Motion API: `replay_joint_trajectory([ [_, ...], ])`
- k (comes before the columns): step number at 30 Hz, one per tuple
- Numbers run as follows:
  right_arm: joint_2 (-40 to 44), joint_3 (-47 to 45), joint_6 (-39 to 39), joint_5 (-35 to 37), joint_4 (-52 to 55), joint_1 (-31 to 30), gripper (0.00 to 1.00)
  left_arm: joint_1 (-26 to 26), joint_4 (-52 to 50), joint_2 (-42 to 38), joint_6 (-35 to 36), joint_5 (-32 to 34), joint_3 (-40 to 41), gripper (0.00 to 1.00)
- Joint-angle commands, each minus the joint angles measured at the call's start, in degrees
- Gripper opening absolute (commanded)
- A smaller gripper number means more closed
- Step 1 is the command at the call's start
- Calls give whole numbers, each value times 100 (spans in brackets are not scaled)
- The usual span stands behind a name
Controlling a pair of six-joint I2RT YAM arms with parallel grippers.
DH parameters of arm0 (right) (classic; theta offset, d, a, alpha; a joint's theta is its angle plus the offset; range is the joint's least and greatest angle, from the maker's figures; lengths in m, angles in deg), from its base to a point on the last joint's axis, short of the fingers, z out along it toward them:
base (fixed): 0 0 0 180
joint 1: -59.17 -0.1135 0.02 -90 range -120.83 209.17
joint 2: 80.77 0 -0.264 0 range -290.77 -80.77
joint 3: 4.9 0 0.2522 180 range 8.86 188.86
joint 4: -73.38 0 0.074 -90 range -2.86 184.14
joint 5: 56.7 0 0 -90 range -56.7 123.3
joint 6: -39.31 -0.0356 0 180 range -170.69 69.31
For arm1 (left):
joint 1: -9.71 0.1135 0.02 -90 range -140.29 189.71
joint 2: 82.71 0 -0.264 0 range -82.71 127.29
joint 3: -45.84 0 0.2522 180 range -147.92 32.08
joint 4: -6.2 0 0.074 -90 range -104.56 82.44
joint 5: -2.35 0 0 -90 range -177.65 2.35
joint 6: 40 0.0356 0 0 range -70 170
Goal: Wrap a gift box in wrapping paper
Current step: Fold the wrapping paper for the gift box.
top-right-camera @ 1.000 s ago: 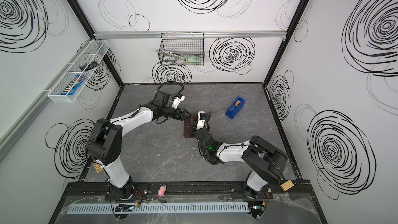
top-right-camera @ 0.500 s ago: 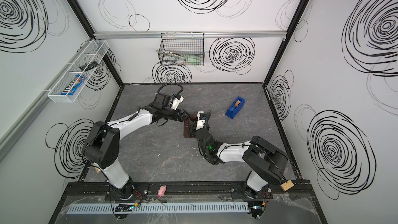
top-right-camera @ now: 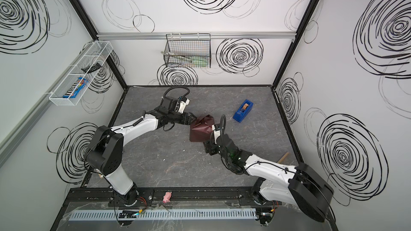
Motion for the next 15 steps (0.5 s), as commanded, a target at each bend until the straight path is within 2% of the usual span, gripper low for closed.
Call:
replay_joint_trajectory([
  [1,679,170,-37,-1076,717,795,76,-181,-673,157,185,490,254,77],
  [4,719,563,66,-1892,998,1755,78,-195,-679,116,185,495,262,77],
  [7,191,1051,211,-2563,1151,2439,79,-258,-727,87,212,558,285,77],
  [11,-991,1723,449,-3366,1171,2971,82,-317,-741,47,195,627,339,77],
  [15,-2189,2447,743,-4607,1130,3274,84,-354,-717,9,153,661,424,77],
])
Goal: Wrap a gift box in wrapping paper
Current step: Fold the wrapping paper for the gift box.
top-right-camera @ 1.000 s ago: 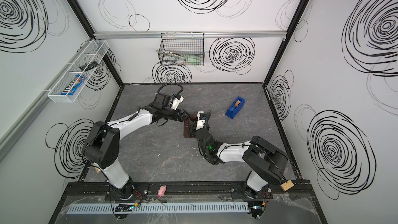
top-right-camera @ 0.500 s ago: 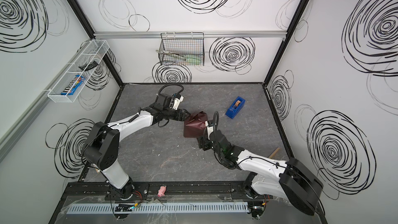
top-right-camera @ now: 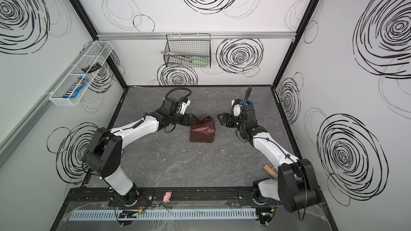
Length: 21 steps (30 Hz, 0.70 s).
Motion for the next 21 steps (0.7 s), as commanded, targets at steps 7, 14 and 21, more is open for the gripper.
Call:
replay_joint_trajectory([
  [7,-1655,1102,410,-1832,-234,169,89,-213,-725,160,175,278,345,77],
  [14,-2381,1759,677,-2513,140,96,89,-236,-725,133,175,297,369,77],
  [21,-2590,1941,1143,-2984,541,51,88,-253,-743,111,185,323,395,77],
])
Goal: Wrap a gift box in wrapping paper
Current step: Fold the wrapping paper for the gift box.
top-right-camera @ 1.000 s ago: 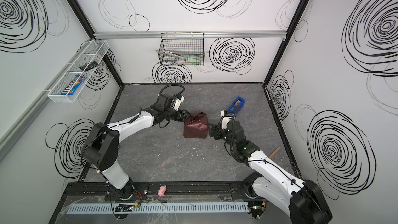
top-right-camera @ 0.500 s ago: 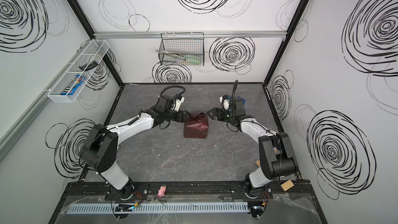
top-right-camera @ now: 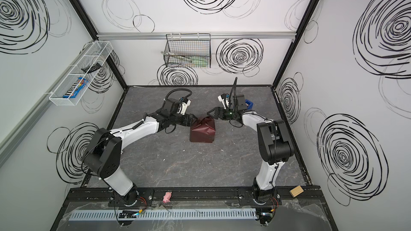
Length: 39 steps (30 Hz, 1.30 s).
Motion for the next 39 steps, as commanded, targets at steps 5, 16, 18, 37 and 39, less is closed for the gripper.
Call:
replay_joint_trajectory([
  [5,236,-329,355,-426,62,-75,87,-170,-854,185,182,130,270,77],
  [16,366,-956,299,-444,-507,-74,86,-66,-941,165,193,110,184,77],
  [18,361,-1043,332,-446,-569,-75,86,-26,-973,151,201,76,125,78],
  [37,381,-1933,665,-53,-1869,-241,84,468,-1204,-130,178,-837,-740,80],
  [39,367,-1941,708,0,-1870,-274,84,507,-1219,-163,186,-920,-850,82],
])
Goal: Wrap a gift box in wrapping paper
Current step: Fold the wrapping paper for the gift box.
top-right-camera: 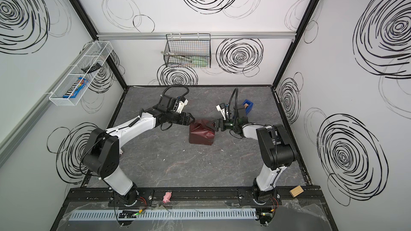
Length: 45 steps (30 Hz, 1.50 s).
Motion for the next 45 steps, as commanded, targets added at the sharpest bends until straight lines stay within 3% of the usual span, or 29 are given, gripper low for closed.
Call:
replay_joint_trajectory([
  [1,-72,-230,361,405,160,-119,84,109,-97,-158,146,-257,-372,84],
  [5,-97,-188,453,553,272,-189,84,112,-243,-109,233,-342,-730,88],
  [19,-42,-246,529,750,259,-302,84,-211,-443,701,489,-356,-1104,88],
  [31,-27,-253,498,790,270,-288,85,-494,-231,138,381,-169,-137,84],
  [38,-18,-228,472,785,290,-293,85,-476,-460,96,516,-20,-101,84],
  [45,12,-213,427,747,263,-292,85,-417,-323,-109,347,176,435,84],
])
